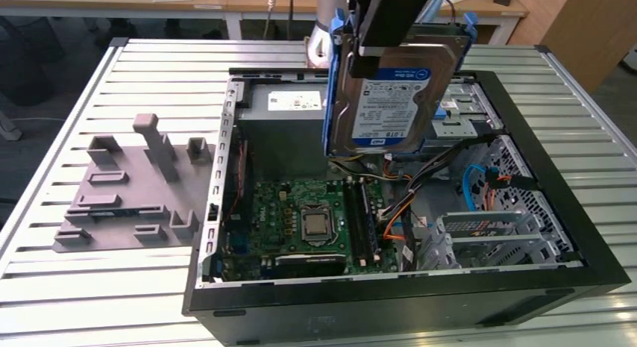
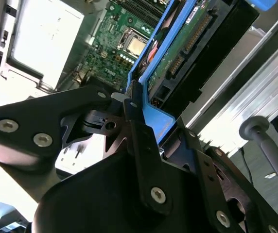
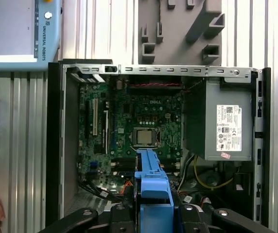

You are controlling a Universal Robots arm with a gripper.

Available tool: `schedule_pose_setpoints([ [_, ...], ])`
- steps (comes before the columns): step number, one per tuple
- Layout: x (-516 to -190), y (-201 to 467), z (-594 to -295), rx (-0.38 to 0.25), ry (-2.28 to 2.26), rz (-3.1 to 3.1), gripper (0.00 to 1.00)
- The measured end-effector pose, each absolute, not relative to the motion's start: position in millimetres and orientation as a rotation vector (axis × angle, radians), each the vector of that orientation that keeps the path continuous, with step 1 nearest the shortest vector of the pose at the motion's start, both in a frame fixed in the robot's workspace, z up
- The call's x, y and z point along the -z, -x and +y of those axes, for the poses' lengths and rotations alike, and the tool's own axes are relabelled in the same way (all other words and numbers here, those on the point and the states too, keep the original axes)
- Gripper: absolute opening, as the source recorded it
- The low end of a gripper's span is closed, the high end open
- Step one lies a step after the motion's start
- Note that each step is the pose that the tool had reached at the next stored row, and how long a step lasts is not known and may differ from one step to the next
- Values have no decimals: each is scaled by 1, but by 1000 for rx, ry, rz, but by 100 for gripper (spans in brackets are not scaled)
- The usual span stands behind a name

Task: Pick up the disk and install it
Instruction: 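Insert the disk into the insertion slot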

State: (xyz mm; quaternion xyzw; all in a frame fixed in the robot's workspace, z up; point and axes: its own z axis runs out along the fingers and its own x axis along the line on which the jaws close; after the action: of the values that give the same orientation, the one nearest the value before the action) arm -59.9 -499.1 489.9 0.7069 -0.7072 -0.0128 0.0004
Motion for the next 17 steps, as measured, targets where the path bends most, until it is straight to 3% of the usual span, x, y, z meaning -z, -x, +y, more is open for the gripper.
schedule_pose_setpoints([
  [17, -479, 45, -531, 40, -2220, -2221, 36],
])
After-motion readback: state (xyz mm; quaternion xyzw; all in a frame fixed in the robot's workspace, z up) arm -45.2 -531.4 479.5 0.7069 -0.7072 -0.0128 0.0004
